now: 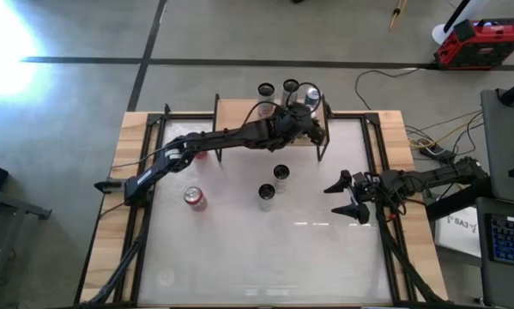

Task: Place canned beverage on shelf
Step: Put the blue soda can on the shelf aligned with the other blue soda can

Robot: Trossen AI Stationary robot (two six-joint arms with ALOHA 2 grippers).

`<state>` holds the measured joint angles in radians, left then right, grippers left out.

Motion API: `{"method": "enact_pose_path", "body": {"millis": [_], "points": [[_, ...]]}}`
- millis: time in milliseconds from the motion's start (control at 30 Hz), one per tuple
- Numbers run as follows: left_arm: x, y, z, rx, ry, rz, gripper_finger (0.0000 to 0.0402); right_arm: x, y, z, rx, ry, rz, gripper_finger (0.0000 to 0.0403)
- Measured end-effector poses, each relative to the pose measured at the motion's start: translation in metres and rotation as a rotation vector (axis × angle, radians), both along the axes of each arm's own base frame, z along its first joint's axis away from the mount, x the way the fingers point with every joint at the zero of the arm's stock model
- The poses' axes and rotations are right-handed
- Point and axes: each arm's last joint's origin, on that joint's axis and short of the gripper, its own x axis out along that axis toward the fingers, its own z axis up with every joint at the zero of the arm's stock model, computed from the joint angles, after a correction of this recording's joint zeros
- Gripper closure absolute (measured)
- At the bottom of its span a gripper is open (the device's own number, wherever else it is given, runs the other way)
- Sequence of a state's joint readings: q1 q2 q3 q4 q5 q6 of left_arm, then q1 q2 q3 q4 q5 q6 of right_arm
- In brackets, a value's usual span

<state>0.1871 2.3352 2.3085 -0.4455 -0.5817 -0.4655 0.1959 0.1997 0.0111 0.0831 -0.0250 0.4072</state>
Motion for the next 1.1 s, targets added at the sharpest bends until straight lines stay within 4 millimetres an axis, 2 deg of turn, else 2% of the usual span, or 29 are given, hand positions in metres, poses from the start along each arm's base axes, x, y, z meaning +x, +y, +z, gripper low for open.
{"method": "enact_pose_path", "body": {"millis": [500,833,1100], "points": [[-0.0022,-0.0032,-0.0031,-0.004,0.021,0.063,0.0158,0.0000,0.0000,0.0000,0.000,0.000,0.000,0.0033],[-0.0027,-0.0043,-0.0050,-0.011,0.042,0.054,0.0115,0.0000,0.0000,0.0000,0.000,0.000,0.000,0.0033],[-0.0020,-0.0059,-0.0069,0.011,0.119,-0.061,0.0068,0.0000,0.0000,0.0000,0.000,0.000,0.000,0.0033]]}}
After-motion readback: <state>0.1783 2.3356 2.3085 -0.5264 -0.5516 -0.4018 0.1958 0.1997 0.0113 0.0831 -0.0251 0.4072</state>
